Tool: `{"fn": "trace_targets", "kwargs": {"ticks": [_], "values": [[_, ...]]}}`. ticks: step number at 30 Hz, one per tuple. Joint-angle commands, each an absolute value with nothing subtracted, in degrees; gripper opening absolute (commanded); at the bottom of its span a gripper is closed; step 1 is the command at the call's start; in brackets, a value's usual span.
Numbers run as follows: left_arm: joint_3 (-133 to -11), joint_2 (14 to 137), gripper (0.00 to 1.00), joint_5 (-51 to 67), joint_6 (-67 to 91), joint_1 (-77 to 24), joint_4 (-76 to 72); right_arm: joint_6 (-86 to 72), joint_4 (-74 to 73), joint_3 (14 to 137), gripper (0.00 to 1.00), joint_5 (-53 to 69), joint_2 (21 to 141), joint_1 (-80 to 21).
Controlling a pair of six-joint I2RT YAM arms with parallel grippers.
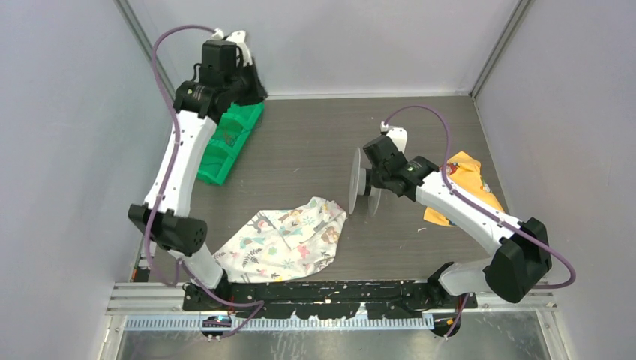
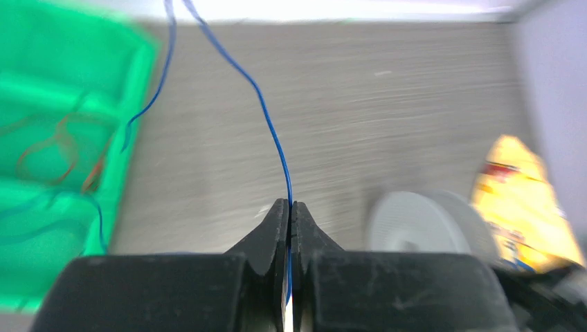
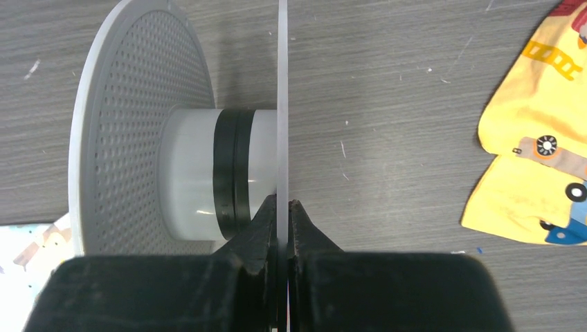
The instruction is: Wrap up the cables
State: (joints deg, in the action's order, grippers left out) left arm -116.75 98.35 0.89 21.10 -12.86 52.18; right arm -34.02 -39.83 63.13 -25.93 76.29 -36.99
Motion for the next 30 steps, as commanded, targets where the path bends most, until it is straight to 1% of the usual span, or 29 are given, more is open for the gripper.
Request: {"fn": "trace_targets", "kwargs": {"ticks": [1, 7, 9, 12, 14, 18, 20, 24, 25, 30], "values": [[-125.07, 90.9, 0.01, 14.88, 17.26, -18.88, 45.31, -35.87, -34.42, 66.26, 0.01, -27.49, 77.86, -36.92], [-136.52, 94.53, 0.0, 39.4, 18.1, -21.98, 46.29, -35.87, -32.36, 66.02, 0.01, -26.97, 79.69, -36.96], [-138.29, 95.23, 0.0, 44.64, 20.08, -22.3, 44.77, -35.61, -32.26, 66.01, 0.01, -27.06, 80.04, -36.91], [-136.9, 94.78, 0.01, 50.22, 25.35, -22.63, 39.12, -35.43, -32.06, 65.56, 0.04, -26.94, 80.01, -36.92], [-134.37, 93.79, 0.01, 50.41, 26.85, -22.68, 36.69, -35.42, -31.99, 65.18, 0.09, -26.73, 79.73, -36.93], [-122.94, 90.79, 0.01, 48.01, 27.12, -22.74, 34.36, -35.92, -32.4, 64.44, 0.28, -26.46, 78.64, -36.94], [-117.13, 89.72, 0.01, 48.39, 28.07, -22.83, 32.71, -36.14, -32.79, 64.42, 0.34, -26.35, 77.92, -36.93], [-110.31, 89.38, 0.01, 51.34, 27.64, -23.2, 31.7, -36.3, -34.08, 64.98, 0.52, -26.37, 76.22, -36.98], [-109.68, 89.65, 0.0, 51.9, 27.27, -23.2, 32.24, -36.3, -34.35, 65.15, 0.55, -26.37, 75.79, -36.93], [-107.36, 91.03, 0.0, 54.79, 25.33, -23.33, 34.6, -36.3, -36.18, 66.75, 0.61, -26.36, 74.05, -36.91]]}}
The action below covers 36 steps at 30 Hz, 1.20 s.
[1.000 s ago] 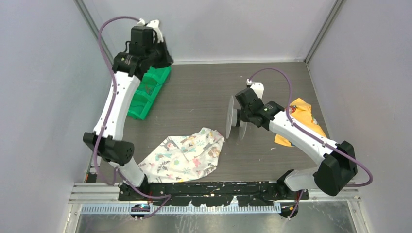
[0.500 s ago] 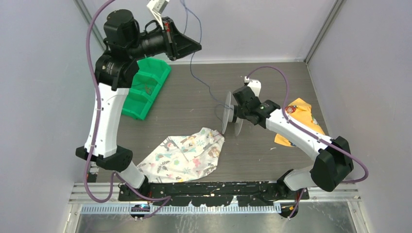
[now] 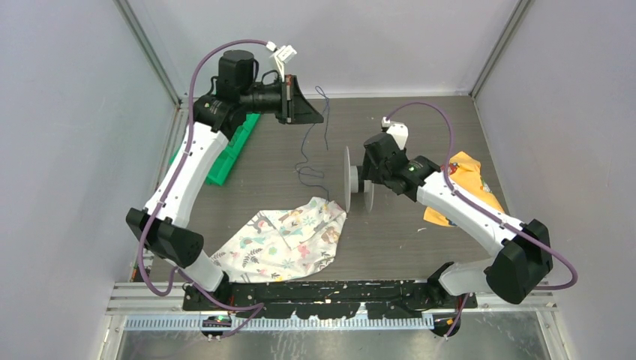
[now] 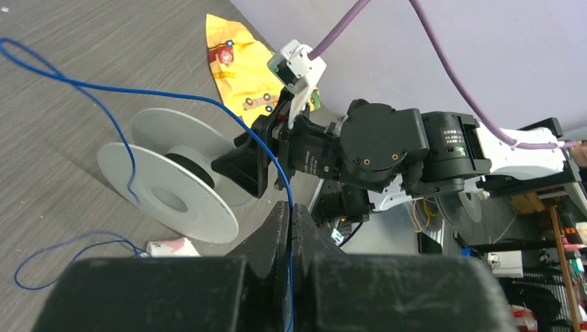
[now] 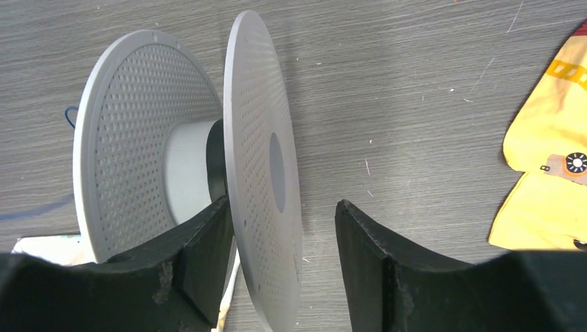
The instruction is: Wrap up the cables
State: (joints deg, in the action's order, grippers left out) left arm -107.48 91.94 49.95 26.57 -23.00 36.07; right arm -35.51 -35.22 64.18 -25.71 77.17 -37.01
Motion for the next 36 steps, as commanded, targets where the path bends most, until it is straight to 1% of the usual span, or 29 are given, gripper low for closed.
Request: {"fn": "trace_targets", "kwargs": {"ticks": [1, 7, 11, 17, 23, 25, 27, 30, 32, 36], "values": [[-107.01, 91.13, 0.0, 54.88, 25.31, -23.37, 34.69, -36.34, -36.54, 67.04, 0.62, -26.37, 73.67, -36.94], [-106.63, 91.68, 0.01, 56.32, 24.98, -23.85, 34.51, -35.24, -39.46, 70.61, 0.69, -27.09, 70.32, -36.96], [-107.37, 92.48, 0.0, 57.96, 24.96, -24.55, 34.37, -32.34, -40.83, 73.56, 0.76, -27.28, 67.91, -36.91], [-108.82, 93.73, 0.01, 60.81, 25.92, -25.41, 34.65, -25.63, -38.21, 76.62, 0.86, -22.64, 65.93, -36.97], [-108.56, 93.15, 0.0, 61.65, 27.5, -26.34, 32.65, -25.02, -32.35, 78.23, 0.86, -11.32, 70.66, -36.85], [-108.09, 92.91, 0.01, 61.19, 27.73, -26.45, 32.45, -25.91, -32.43, 78.62, 0.85, -12.29, 71.97, -36.85], [-106.9, 92.38, 0.01, 60.75, 29.06, -26.6, 31.34, -26.86, -33.97, 78.44, 0.85, -15.72, 71.93, -36.79], [-103.06, 90.79, 0.01, 59.4, 32.69, -28.22, 26.59, -29.09, -35.75, 75.42, 0.83, -19.43, 69.95, -36.5], [-101.15, 90.36, 0.01, 58.89, 34.67, -30.48, 23.44, -30.92, -36.06, 72.65, 0.82, -19.49, 67.96, -36.12], [-100.97, 91.75, 0.01, 57.15, 35.12, -35.39, 22.55, -33.46, -36.58, 68.85, 0.8, -17.33, 64.75, -35.83]]}}
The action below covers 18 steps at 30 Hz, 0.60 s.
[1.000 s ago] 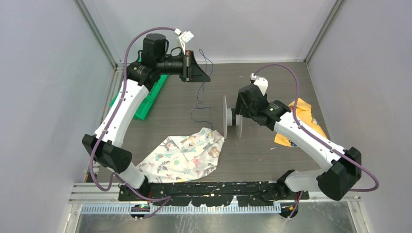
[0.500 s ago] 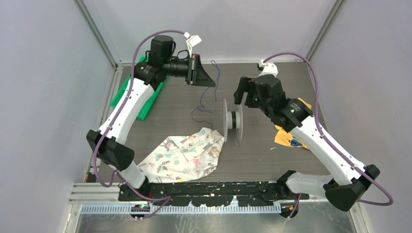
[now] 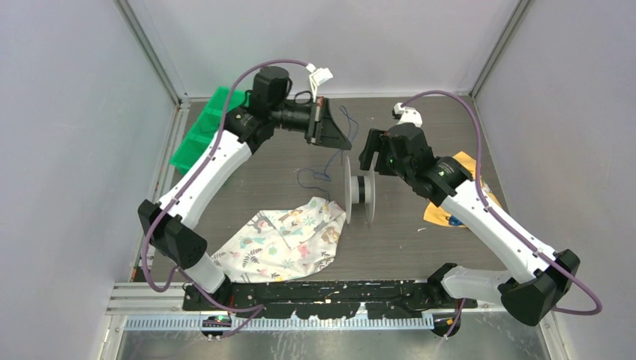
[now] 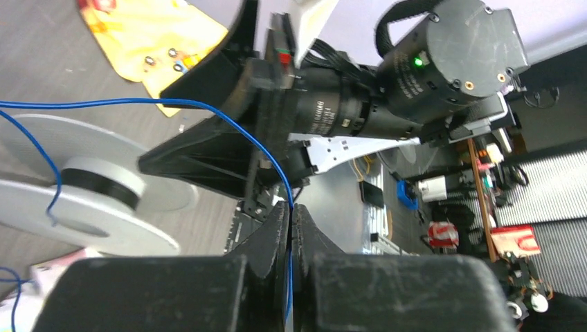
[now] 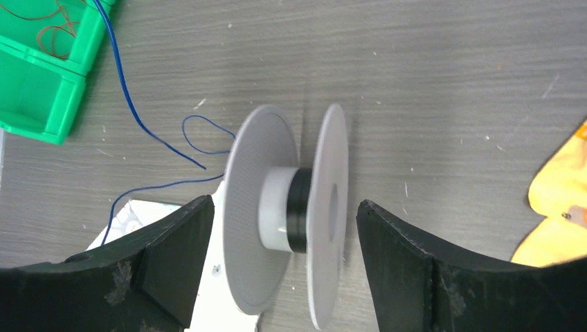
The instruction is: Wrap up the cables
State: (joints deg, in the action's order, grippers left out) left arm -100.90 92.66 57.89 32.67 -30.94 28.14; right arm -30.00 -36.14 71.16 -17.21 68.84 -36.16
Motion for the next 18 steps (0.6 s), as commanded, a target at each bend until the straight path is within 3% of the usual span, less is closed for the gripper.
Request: {"fn": "trace_targets", "kwargs": {"ticks": [1, 18], "values": [[-100.98, 92.12, 0.0, 56.76, 35.4, -36.17, 22.12, -33.79, -36.33, 68.03, 0.8, -16.9, 64.03, -35.82], [-92.27, 93.96, 0.01, 56.31, 47.66, -37.27, 4.7, -40.6, -34.56, 60.18, 0.84, -15.16, 59.78, -35.82]]}}
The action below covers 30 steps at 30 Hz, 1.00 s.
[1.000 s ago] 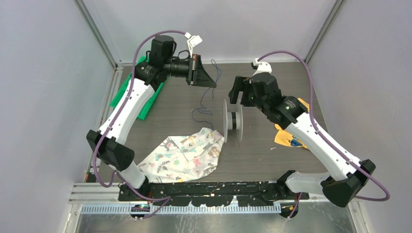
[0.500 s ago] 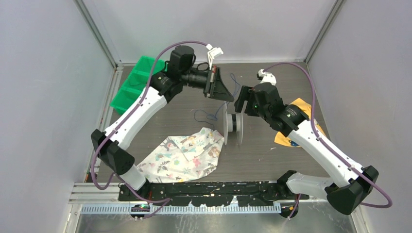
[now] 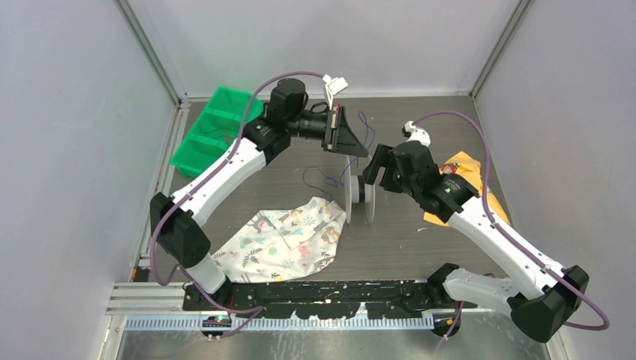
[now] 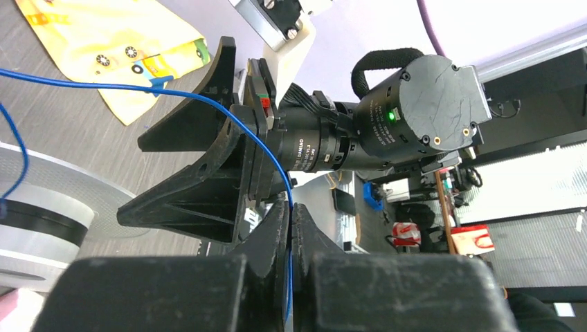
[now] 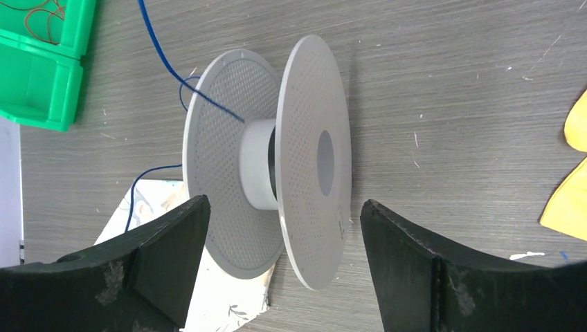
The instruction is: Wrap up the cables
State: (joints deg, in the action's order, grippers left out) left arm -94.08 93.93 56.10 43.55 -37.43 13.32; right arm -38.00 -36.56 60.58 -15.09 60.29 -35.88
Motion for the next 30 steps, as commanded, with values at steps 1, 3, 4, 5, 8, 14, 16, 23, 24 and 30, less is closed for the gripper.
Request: {"fn": "trace_targets", "kwargs": {"ticks": [1, 3, 4, 5, 8, 14, 16, 23, 24, 30], "values": [[-91.27, 93.96, 0.01, 56.17, 49.38, -37.33, 2.48, -40.67, -34.59, 60.05, 0.84, -15.58, 59.68, -35.8], [-89.81, 94.18, 0.0, 56.3, 51.46, -37.33, -0.39, -40.75, -34.64, 59.94, 0.84, -16.22, 59.23, -35.84], [-89.63, 94.34, 0.01, 56.21, 51.95, -37.35, -1.39, -40.59, -34.7, 60.01, 0.84, -16.26, 59.22, -35.8], [-89.37, 94.39, 0.01, 56.09, 52.33, -37.35, -2.01, -40.44, -34.78, 60.07, 0.84, -16.12, 59.2, -35.8], [-89.06, 94.47, 0.0, 56.15, 53.61, -37.28, -3.67, -40.26, -34.59, 59.97, 0.84, -16.28, 59.69, -35.78], [-88.36, 94.76, 0.01, 56.0, 56.28, -37.29, -5.52, -40.93, -30.9, 57.42, 0.84, -19.36, 60.48, -35.87], [-87.63, 94.87, 0.0, 55.93, 57.56, -37.27, -7.24, -40.93, -29.19, 56.38, 0.81, -19.81, 61.08, -36.08], [-87.94, 95.94, 0.0, 56.17, 61.87, -37.27, -8.11, -38.22, -19.92, 51.16, 0.78, -22.55, 60.62, -37.98], [-88.24, 96.04, 0.01, 55.86, 62.22, -37.31, -6.98, -37.85, -18.92, 50.47, 0.79, -22.69, 60.39, -38.04], [-89.56, 96.3, 0.01, 52.44, 64.29, -37.3, 1.44, -36.85, -18.52, 49.69, 0.79, -23.17, 61.06, -38.06]]}}
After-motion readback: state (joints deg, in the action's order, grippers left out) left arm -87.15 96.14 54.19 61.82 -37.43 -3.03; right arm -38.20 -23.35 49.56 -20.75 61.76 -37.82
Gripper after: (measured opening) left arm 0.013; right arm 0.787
